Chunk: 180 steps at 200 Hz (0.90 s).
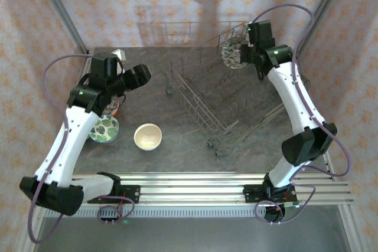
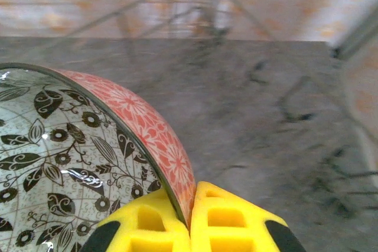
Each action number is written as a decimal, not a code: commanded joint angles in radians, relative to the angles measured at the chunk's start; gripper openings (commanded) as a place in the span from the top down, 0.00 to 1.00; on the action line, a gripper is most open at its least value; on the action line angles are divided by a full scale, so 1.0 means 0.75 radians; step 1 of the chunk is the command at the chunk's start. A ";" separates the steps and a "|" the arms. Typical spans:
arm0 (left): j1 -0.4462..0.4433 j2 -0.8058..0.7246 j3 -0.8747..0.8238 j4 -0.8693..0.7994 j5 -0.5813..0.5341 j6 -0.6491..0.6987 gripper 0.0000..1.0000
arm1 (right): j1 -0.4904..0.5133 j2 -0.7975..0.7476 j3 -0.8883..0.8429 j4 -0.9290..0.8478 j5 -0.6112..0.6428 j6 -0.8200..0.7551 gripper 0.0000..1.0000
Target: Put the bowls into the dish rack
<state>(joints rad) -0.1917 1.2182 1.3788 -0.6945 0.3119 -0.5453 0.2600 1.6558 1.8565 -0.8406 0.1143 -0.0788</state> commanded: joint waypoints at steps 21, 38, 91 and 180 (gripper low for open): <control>0.046 0.174 0.125 0.167 0.228 0.101 0.18 | -0.162 -0.007 -0.076 0.190 0.318 -0.148 1.00; 0.060 0.228 0.183 0.157 0.232 0.142 0.18 | -0.214 -0.005 -0.150 0.268 0.389 -0.196 1.00; 0.094 0.330 0.225 0.147 0.267 0.206 0.18 | -0.274 0.011 -0.355 0.510 0.610 -0.365 1.00; 0.096 0.332 0.076 0.264 0.209 0.215 0.18 | -0.279 0.017 -0.703 1.192 0.805 -0.803 1.00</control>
<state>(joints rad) -0.1280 1.4689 1.4487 -0.5457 0.4892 -0.4088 0.0551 1.6768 1.3788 -0.2161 0.6216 -0.5426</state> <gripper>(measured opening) 0.823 0.045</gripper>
